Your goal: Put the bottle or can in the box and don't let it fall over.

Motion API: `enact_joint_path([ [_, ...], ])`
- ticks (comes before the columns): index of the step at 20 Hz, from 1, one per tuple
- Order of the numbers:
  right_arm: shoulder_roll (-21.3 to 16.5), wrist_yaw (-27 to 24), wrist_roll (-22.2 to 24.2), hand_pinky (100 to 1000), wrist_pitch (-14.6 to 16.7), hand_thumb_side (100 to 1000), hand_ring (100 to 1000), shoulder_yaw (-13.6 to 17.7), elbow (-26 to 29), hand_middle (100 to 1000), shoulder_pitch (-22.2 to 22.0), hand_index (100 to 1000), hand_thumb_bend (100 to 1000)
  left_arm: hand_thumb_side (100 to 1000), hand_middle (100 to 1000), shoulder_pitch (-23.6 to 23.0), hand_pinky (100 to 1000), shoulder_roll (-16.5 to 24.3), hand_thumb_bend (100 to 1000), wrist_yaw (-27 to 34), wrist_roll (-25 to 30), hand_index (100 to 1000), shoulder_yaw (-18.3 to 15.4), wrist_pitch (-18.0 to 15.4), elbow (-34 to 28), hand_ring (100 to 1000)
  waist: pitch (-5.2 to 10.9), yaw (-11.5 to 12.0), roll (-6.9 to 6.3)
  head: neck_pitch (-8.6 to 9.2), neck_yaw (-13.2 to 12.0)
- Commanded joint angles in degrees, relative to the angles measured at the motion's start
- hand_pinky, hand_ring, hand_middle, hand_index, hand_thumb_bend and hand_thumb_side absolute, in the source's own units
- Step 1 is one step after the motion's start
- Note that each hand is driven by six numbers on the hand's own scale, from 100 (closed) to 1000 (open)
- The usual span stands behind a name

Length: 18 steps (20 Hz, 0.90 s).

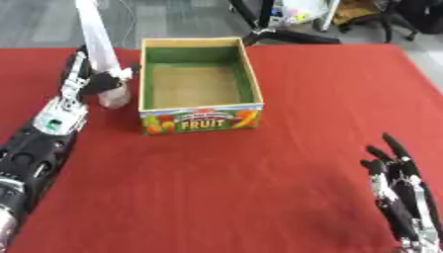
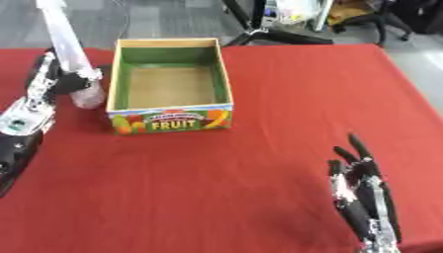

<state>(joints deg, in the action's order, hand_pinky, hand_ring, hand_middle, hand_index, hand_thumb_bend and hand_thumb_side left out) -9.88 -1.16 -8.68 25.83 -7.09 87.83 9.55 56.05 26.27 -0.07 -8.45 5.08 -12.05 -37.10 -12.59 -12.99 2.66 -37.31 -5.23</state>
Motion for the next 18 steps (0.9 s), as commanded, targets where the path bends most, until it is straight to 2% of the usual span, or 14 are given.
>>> enact_joint_path([
  [1,-0.6,-0.4,0.1,790,0.1,470,897,0.5,1.4,1000,0.6,959,100,100,539,1.4,563,0.9,249,-0.6,-0.7,676,-0.5,0.7,-0.4,1000,0.81,-0.1,0.03,0.62,-0.1],
  [2,-0.6,-0.4,0.1,790,0.1,470,897,0.5,1.4,1000,0.6,959,100,100,516,1.4,542,0.9,210,-0.3,-1.0,657,-0.6,0.7,-0.4,1000,0.83,-0.1,0.03,0.63,-0.1],
  [3,-0.6,-0.4,0.1,791,0.2,470,897,0.5,1.4,1000,0.6,959,100,100,403,1.4,415,0.8,100,0.1,-1.5,549,-0.7,0.8,-0.4,1000,0.84,-0.2,0.02,0.63,-0.1],
  [4,-0.6,-0.4,0.1,791,0.2,470,897,0.5,1.3,1000,0.6,959,100,100,391,1.4,401,0.8,100,0.6,-2.1,538,-0.7,0.8,-0.4,1000,0.85,-0.2,0.01,0.62,-0.1],
  [5,-0.6,-0.4,0.0,791,0.2,470,897,0.6,1.3,1000,0.6,959,100,100,304,1.4,298,0.9,100,1.2,-2.8,460,-0.8,0.8,-0.6,1000,0.87,-0.2,0.0,0.62,-0.1],
  [6,-0.6,-0.4,0.0,791,0.2,470,897,0.6,1.3,1000,0.6,959,100,100,274,1.3,271,1.0,100,1.7,-3.4,434,-0.8,0.7,-0.8,1000,0.88,-0.2,-0.02,0.63,0.0],
  [12,-0.7,-0.3,-0.1,791,0.2,470,897,0.7,1.2,1000,0.7,959,100,100,242,2.0,245,2.8,100,4.1,-5.9,406,-0.5,-0.8,-5.5,980,1.02,-0.4,-0.25,0.71,0.1],
  [15,-0.7,-0.3,-0.1,791,0.3,470,897,0.7,1.1,1000,0.6,959,100,100,240,3.3,244,3.7,100,6.5,-5.7,407,0.3,-1.2,-11.0,914,1.19,-0.4,-0.43,0.56,0.1],
  [18,-0.7,-0.3,0.1,791,0.3,470,897,0.5,1.0,1000,0.7,959,100,100,243,3.9,246,3.3,100,9.0,-4.1,408,2.3,-0.8,-16.9,895,1.31,-0.7,-0.47,0.52,0.0],
])
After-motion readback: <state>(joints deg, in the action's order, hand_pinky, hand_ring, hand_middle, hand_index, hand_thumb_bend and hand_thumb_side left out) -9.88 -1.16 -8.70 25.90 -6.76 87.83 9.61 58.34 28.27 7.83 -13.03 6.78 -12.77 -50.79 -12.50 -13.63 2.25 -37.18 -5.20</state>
